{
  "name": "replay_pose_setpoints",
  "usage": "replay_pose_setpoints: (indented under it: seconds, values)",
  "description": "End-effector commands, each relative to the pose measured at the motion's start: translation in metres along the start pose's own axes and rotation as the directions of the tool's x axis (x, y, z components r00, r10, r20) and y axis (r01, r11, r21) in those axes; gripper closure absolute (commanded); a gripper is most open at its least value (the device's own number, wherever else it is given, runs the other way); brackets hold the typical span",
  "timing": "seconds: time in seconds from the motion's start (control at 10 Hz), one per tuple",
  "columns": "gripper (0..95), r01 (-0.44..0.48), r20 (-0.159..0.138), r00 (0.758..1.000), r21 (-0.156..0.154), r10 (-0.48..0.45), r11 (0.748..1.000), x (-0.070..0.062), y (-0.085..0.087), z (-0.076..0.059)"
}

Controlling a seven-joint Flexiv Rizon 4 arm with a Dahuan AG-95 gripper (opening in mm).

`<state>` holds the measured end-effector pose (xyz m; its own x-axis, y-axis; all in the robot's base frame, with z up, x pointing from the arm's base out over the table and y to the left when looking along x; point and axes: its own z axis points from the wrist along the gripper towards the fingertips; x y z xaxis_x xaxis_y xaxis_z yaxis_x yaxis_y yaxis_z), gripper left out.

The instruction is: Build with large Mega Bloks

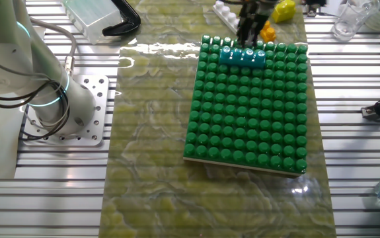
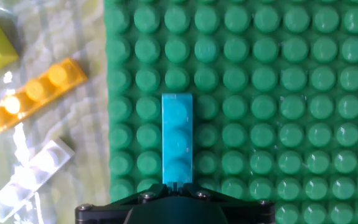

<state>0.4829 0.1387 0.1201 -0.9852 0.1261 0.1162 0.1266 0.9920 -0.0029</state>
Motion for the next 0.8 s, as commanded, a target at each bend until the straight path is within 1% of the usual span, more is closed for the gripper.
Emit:
replay_pose_setpoints:
  seconds: [0.1, 0.3, 0.4, 0.5, 0.6, 0.8]
  values:
    - [95.0, 0.007, -0.019, 1.000, 0.004, -0.007, 1.000, 0.001, 0.002, 0.002]
    - [95.0, 0.013, -0.017, 1.000, 0.004, -0.013, 1.000, 0.005, 0.000, 0.007]
    - [95.0, 0.011, -0.016, 1.000, 0.006, -0.011, 1.000, 0.006, 0.001, 0.012]
    - [95.0, 0.013, -0.016, 1.000, 0.010, -0.013, 1.000, 0.007, 0.001, 0.021]
    - [95.0, 0.016, -0.027, 1.000, 0.014, -0.016, 1.000, 0.006, 0.001, 0.024]
    - [95.0, 0.020, -0.023, 1.000, 0.011, -0.020, 1.000, 0.005, 0.001, 0.025]
